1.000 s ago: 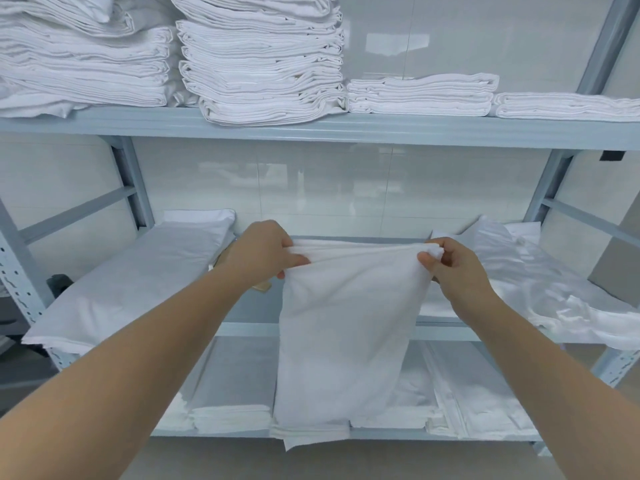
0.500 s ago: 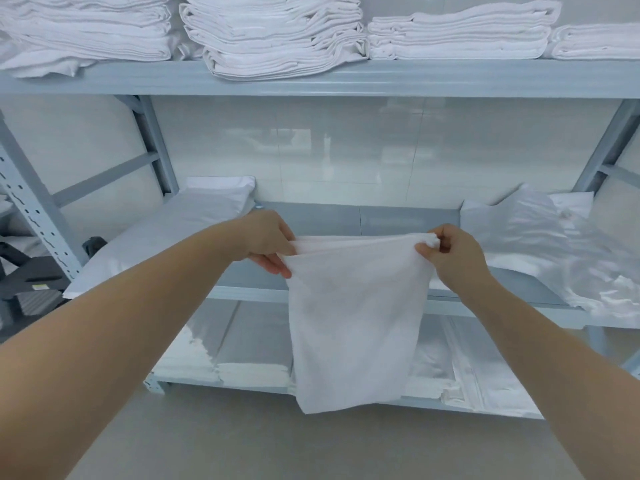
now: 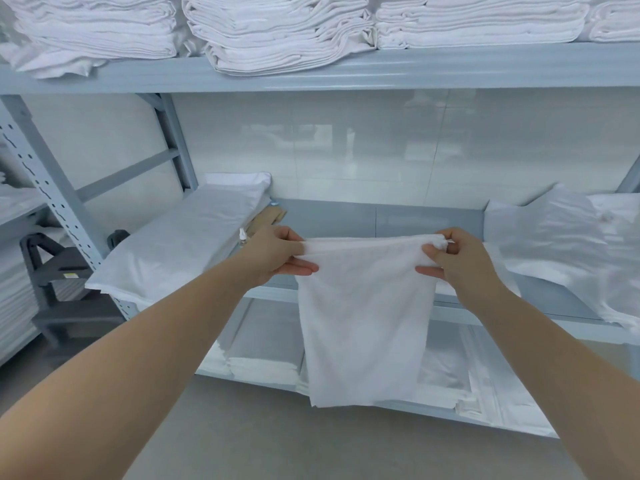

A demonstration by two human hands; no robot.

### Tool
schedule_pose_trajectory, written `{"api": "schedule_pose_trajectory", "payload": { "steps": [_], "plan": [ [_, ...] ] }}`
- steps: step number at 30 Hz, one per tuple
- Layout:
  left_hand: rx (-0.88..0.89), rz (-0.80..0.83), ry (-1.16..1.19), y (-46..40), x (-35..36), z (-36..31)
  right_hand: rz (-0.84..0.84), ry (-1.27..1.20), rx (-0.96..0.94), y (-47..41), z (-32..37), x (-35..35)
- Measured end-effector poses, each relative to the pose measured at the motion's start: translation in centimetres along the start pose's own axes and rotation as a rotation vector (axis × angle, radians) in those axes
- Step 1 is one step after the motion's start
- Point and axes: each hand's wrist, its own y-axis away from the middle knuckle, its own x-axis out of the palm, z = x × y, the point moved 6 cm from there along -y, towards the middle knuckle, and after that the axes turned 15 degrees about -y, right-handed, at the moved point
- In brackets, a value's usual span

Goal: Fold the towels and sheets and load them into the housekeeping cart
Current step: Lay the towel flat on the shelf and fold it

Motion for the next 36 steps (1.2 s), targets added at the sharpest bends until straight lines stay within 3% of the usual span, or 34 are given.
{"api": "schedule_pose_trajectory", "payload": {
  "steps": [4, 8, 14, 20, 23, 27, 31, 36],
  "plan": [
    [0.063, 0.001, 0.115, -1.3, -0.3, 0.0, 0.011, -0.062, 0.023, -1.5, -0.7, 0.2],
    [0.153, -0.133, -0.138, -3.4, -1.0, 1.0, 0.029, -0.108, 0.041, -3.4, -2.3, 1.0],
    [0.075, -0.177, 0.098, -9.4, -2.0, 4.0, -0.032, -0.125, 0.047, -7.1, -6.0, 2.6],
    [-0.025, -0.168, 0.18, -15.9, -2.7, 6.4, -0.174, 0.093, 0.021, -11.4, -9.5, 5.2],
    [0.037, -0.193, 0.231, -18.8, -3.0, 6.7, -0.212, 0.121, 0.026, -13.5, -10.5, 6.4],
    [0.207, -0.202, -0.013, -22.3, -3.1, 6.6, -0.229, 0.179, 0.051, -16.4, -11.7, 6.6],
    [0.195, -0.266, -0.224, -26.6, -2.4, 6.8, -0.235, 0.34, 0.014, -20.1, -13.3, 6.4],
    [0.152, -0.307, -0.267, -34.7, -1.5, 7.3, -0.223, 0.615, -0.079, -28.0, -16.0, 6.2]
  ]
}}
